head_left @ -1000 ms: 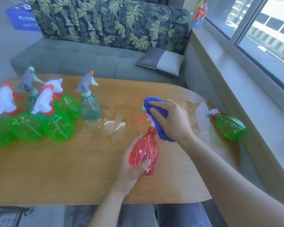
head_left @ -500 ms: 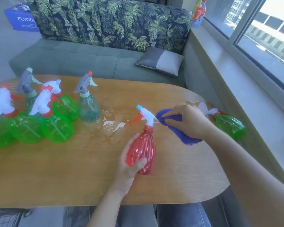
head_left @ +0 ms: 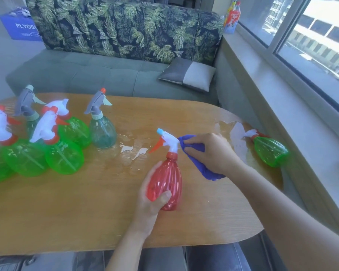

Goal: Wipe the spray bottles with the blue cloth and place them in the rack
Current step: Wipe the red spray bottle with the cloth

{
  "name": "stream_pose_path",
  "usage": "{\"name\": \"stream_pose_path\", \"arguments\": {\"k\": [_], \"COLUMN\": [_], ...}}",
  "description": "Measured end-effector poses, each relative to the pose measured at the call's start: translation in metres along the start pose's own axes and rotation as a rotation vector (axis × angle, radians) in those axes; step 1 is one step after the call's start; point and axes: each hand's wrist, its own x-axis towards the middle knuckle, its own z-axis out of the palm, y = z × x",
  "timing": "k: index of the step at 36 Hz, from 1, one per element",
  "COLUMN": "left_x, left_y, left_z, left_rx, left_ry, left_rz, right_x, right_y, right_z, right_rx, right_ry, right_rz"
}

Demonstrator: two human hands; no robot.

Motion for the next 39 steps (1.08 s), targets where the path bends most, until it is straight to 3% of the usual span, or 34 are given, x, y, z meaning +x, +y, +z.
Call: {"name": "stream_pose_path", "arguments": {"k": [4, 8, 10, 14, 20, 25, 31, 36, 39], "left_x": [-0.001, -0.002, -0.003, -0.004, -0.004, -0.001, -0.001, -0.001, 0.002], "left_y": [0.005, 0.005, 0.004, 0.006, 0.008, 0.005, 0.003, -0.003, -0.008], "left_z": [0.005, 0.004, 0.005, 0.006, 0.009, 0.003, 0.004, 0.000, -0.005], "left_rx": [0.009, 0.012, 0.029, 0.070, 0.048, 0.060, 0.042, -0.023, -0.022], "left_ry": [-0.023, -0.025, -0.040, -0.037, -0.040, -0.052, -0.017, 0.046, 0.097], "left_rz": [-0.023, -0.021, -0.020, -0.004, 0.010, 0.011, 0.007, -0.037, -0.042], "right_x": [-0.003, -0.003, -0.001, 0.012, 0.019, 0.014, 0.014, -0.032, -0.069], "right_y": [0.008, -0.002, -0.011, -0.012, -0.009, -0.013, -0.007, -0.007, -0.007], "right_z": [-0.012, -0.002, 0.007, 0.026, 0.021, 0.028, 0.025, 0.038, 0.074], "right_rx": [-0.299, -0.251, -0.217, -0.274, -0.175, -0.220, -0.115, 0.543, 0.910], "right_ry": [0.029, 0.405, 0.482, 0.410, 0.552, 0.415, 0.539, 0.493, 0.367], "right_rz": [-0.052, -0.211, -0.344, -0.537, -0.335, -0.550, -0.228, 0.011, 0.213]}}
